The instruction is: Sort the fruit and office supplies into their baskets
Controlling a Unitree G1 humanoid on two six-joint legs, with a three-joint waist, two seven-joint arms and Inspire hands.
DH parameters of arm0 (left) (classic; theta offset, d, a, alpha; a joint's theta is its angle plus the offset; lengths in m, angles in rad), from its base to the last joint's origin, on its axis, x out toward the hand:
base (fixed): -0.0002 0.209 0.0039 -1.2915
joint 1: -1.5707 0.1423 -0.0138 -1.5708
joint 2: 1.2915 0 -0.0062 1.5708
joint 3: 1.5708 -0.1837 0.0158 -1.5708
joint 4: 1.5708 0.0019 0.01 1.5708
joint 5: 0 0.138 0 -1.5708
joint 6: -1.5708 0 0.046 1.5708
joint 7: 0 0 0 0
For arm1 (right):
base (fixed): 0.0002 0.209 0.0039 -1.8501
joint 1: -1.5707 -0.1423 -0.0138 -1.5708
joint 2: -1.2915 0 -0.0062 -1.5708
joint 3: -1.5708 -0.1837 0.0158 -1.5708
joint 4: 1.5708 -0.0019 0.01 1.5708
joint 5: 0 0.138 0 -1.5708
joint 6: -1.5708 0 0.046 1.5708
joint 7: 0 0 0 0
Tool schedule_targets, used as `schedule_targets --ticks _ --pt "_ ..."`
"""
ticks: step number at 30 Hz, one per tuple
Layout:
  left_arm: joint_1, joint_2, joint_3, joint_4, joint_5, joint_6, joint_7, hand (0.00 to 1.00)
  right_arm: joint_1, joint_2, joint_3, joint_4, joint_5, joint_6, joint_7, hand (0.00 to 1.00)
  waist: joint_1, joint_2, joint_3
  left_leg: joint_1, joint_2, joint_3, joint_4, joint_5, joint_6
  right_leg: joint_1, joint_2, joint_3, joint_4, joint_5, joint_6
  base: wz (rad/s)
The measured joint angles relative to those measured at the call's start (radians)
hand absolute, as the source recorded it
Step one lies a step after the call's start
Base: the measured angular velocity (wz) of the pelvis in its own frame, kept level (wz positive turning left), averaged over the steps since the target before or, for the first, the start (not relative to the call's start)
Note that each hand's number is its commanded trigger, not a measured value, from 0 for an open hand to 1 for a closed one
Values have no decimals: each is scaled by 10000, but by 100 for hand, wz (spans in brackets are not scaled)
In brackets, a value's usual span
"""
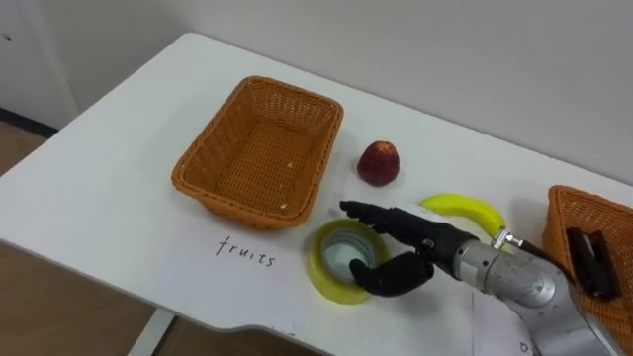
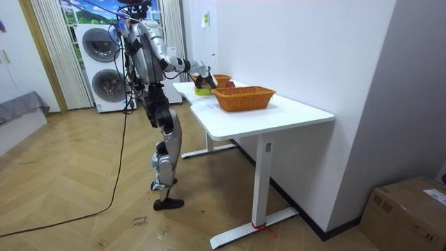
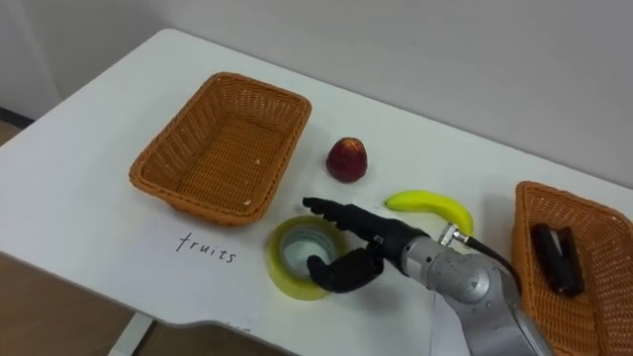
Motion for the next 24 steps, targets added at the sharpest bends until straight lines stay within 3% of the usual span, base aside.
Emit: schedule_targets --ticks 7,14,24 --pt "-215 0 98 269 -48 -32 -202 0 -583 -59 -96 660 -810 191 56 100 111 -65 -9 32 -1 -52 -14 1 4 62 6 -27 16 3 5 2" --pt "-334 6 194 453 -81 -90 -227 0 -568 -372 -162 892 -1396 325 458 100 241 -54 0 199 3 -58 -81 -8 11 206 11 -23 14 4 6 0" --pt "-606 32 240 597 -80 -90 -240 0 -550 -378 -383 846 -1772 637 717 100 238 -64 0 185 3 -47 -48 -11 13 176 11 -10 40 7 6 0"
